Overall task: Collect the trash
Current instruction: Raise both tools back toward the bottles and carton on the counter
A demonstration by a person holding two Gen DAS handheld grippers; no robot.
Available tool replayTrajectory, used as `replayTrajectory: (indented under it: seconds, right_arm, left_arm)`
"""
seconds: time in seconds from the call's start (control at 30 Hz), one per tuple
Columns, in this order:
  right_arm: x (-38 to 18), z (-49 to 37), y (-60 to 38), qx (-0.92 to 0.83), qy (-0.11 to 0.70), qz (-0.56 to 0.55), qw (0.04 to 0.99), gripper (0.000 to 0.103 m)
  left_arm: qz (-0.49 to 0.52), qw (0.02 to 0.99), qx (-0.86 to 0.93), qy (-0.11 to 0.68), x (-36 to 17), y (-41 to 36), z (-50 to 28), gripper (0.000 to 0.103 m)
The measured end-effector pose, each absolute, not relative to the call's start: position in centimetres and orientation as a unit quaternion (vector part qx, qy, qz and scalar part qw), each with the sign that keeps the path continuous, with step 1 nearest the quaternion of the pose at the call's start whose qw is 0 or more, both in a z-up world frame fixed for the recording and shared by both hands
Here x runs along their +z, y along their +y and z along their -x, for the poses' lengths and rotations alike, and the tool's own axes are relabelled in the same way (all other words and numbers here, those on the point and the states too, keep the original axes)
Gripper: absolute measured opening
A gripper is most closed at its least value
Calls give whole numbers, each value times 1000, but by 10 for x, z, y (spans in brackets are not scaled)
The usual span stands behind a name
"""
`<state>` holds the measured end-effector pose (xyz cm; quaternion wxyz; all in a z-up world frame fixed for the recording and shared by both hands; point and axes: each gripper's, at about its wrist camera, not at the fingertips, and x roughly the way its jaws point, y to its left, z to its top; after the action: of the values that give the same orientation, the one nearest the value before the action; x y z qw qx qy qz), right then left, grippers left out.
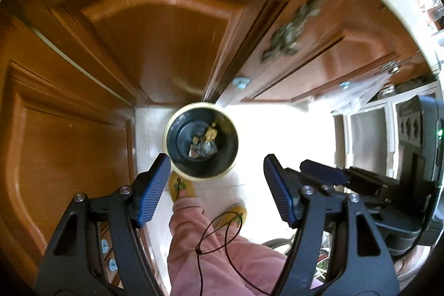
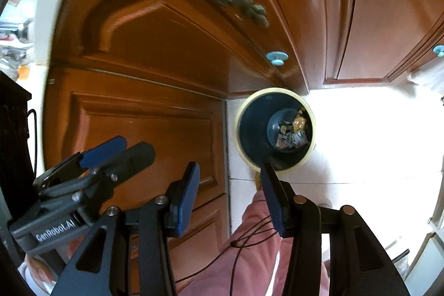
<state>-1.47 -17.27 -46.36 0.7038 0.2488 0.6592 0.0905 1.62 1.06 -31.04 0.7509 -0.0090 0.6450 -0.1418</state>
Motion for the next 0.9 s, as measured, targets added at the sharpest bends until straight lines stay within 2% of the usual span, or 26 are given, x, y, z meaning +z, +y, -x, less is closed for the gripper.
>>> replayTrajectory:
  seconds: [0.53, 0.63, 0.9]
  right_arm:
    - [-260, 39, -182, 131, 565, -218, 785, 48]
    - [-220, 40, -183, 137, 539, -205, 805, 52]
    - [-135, 27, -187, 157, 483, -185, 841, 53]
  left_arm:
    - [10, 825, -156, 543, -116, 22, 9, 67]
    - [17, 834, -167, 526, -78, 22, 8, 67]
    - [13, 841, -201, 501, -13, 9, -9, 67]
